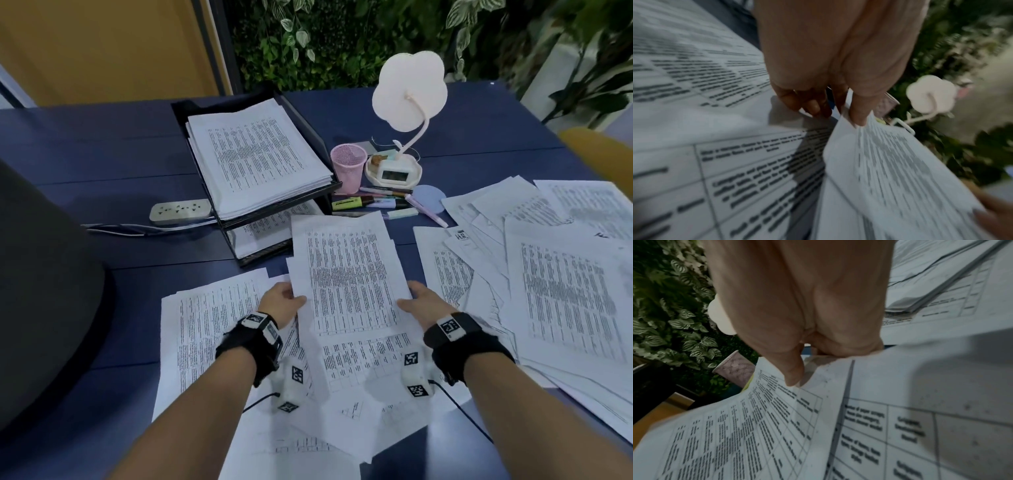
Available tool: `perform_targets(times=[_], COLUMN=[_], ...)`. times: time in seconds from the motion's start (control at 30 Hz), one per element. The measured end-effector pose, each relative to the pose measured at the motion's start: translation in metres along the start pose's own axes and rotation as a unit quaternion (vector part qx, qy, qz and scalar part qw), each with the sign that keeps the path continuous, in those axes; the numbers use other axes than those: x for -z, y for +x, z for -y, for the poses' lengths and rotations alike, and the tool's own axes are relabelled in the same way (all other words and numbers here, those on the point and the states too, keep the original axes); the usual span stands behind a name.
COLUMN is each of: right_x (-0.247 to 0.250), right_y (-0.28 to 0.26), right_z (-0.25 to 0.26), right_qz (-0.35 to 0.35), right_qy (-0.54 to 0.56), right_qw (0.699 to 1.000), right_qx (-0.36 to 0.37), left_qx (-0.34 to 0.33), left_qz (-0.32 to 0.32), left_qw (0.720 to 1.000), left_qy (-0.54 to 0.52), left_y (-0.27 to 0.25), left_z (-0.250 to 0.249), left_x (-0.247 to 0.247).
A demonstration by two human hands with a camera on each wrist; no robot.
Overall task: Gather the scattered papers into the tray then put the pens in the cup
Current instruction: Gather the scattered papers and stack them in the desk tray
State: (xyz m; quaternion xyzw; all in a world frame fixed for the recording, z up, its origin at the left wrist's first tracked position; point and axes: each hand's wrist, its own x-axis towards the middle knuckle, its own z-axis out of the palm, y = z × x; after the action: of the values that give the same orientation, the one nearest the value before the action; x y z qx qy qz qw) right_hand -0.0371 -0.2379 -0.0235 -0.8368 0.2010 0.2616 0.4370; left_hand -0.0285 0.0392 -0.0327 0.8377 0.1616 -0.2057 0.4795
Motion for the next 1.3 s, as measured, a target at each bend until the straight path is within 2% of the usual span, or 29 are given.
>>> perform_targets(times=[0.13,0.2,0.3,0.47,0.6,0.7,0.83,0.93,0.97,1.07,1.17,1.23,1.3], right_x=[-0.003,-0.003,0.0,0.012,0.025,0.038,0.058,0.069,0.072,0.078,0.083,0.083,0.08], right_y=[-0.004,-0.003,-0.001,-0.002,-0.016,-0.033,-0.049,-0.06,-0.063,-0.073,-0.085,-0.094,-0.095], right_z=[0.004,0.003,-0.003,-0.009,0.011,0.03,0.052,0.065,0.068,0.086,0.105,0.114,0.118], right_qz=[-0.019,-0.026,-0.057,-0.118,-0.126,-0.127,-0.119,-0.131,-0.141,-0.168,-0.19,-0.218,-0.224], right_qy=[-0.001,0.012,0.081,0.169,0.203,0.231,0.253,0.281,0.289,0.307,0.347,0.334,0.34], right_qw=[0.999,0.999,0.995,0.978,0.966,0.948,0.928,0.914,0.909,0.9,0.871,0.855,0.84], right_qx=[0.027,0.031,0.019,0.04,0.1,0.176,0.244,0.262,0.265,0.261,0.29,0.332,0.358], left_qx=[-0.036,-0.068,-0.104,-0.108,-0.123,-0.126,-0.136,-0.182,-0.204,-0.243,-0.268,-0.272,-0.289], left_qz=[0.005,-0.003,0.016,-0.016,-0.045,-0.082,-0.081,-0.056,-0.063,-0.161,-0.219,-0.243,-0.239], left_qw=[0.993,0.99,0.994,0.985,0.976,0.968,0.948,0.939,0.938,0.932,0.918,0.915,0.912], left_qy=[0.11,0.126,0.008,-0.137,-0.171,-0.201,-0.277,-0.285,-0.274,-0.217,-0.193,-0.175,-0.168], left_y=[-0.006,-0.012,-0.02,-0.024,-0.024,-0.023,-0.027,-0.03,-0.032,-0.035,-0.042,-0.05,-0.059], left_z=[-0.011,-0.019,-0.029,-0.045,-0.065,-0.083,-0.104,-0.121,-0.128,-0.145,-0.161,-0.173,-0.183], left_x=[-0.018,-0.028,-0.033,-0.02,-0.014,-0.006,0.008,0.016,0.017,0.02,0.022,0.025,0.024])
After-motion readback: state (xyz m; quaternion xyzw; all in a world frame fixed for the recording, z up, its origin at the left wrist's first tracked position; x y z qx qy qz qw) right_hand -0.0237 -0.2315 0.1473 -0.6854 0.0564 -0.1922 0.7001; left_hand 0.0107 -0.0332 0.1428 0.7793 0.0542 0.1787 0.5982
